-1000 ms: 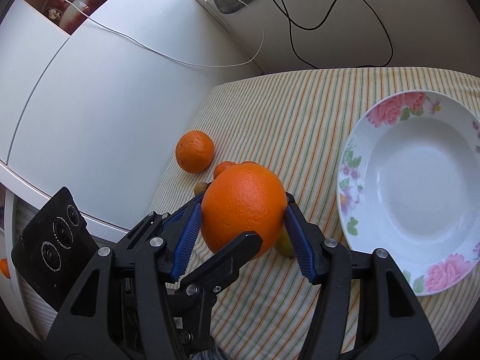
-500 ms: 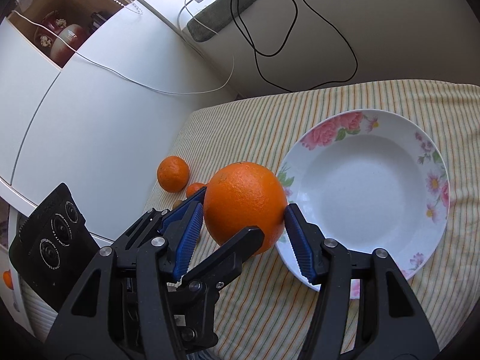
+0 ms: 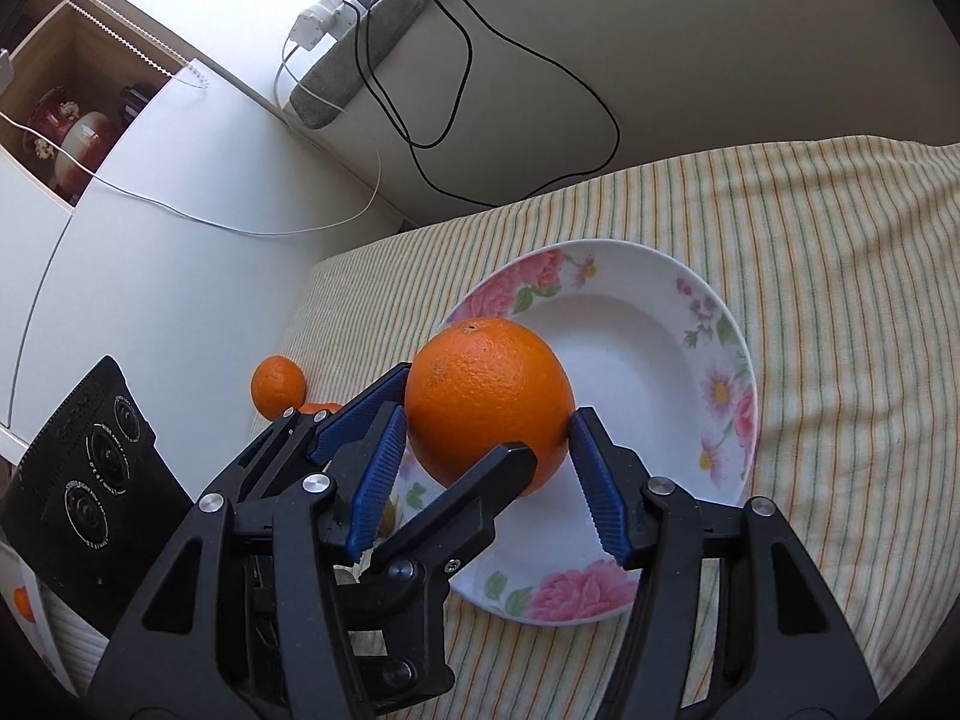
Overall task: Organize fruits
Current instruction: 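Lift the large orange with the right tool and carry it over the plate, then lower the orange onto the plate and open the right tool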
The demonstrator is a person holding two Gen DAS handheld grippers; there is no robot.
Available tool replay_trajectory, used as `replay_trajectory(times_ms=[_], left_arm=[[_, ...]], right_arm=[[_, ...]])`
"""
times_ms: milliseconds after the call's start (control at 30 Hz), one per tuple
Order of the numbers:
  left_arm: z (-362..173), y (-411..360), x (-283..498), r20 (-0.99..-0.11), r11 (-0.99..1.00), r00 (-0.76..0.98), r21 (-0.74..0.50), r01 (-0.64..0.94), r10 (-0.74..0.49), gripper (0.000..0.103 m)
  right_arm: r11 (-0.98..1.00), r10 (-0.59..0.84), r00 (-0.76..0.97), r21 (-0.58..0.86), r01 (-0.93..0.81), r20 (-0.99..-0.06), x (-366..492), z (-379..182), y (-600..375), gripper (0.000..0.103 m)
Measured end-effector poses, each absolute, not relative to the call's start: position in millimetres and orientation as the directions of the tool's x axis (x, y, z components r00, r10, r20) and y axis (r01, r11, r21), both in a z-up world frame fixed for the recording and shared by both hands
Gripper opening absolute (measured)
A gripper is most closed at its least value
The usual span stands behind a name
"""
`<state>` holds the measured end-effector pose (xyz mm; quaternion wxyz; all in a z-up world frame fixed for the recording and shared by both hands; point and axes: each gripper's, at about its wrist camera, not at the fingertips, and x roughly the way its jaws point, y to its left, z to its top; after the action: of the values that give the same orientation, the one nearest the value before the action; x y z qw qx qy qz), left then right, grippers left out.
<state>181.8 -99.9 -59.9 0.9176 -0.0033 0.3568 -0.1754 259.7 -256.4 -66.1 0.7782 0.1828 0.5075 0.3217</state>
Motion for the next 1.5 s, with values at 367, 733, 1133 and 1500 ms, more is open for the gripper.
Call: replay_trajectory(times_ms=[367,733,1133,1500], left_arm=[[-60,-107,191,-0.661,0.936,0.677,-0.118,0.331,-0.323,0.063],[-54,-101,190,-0.662,0.949,0.692,-0.101,0.300,-0.289,0.071],[-47,-88,175,-0.646,0.958,0.715,-0.099,0.269,-0.267,0.077],[-40,-71,150,-0.636,0.963,0.727,-0.119,0.242,-0.261,0.080]], right_arm=[[0.743,0.669,0.297,0.597,-0.302,-0.682,275,-73,-267,0.060],[0.759,0.651,0.340,0.569,-0.318,-0.678,274,-67,-268,0.060],[0.794,0.608,0.418,0.529,-0.299,-0.676,264,-59,-280,0.081],[0.830,0.556,0.483,0.428,-0.356,-0.676,239,-38,-270,0.088]])
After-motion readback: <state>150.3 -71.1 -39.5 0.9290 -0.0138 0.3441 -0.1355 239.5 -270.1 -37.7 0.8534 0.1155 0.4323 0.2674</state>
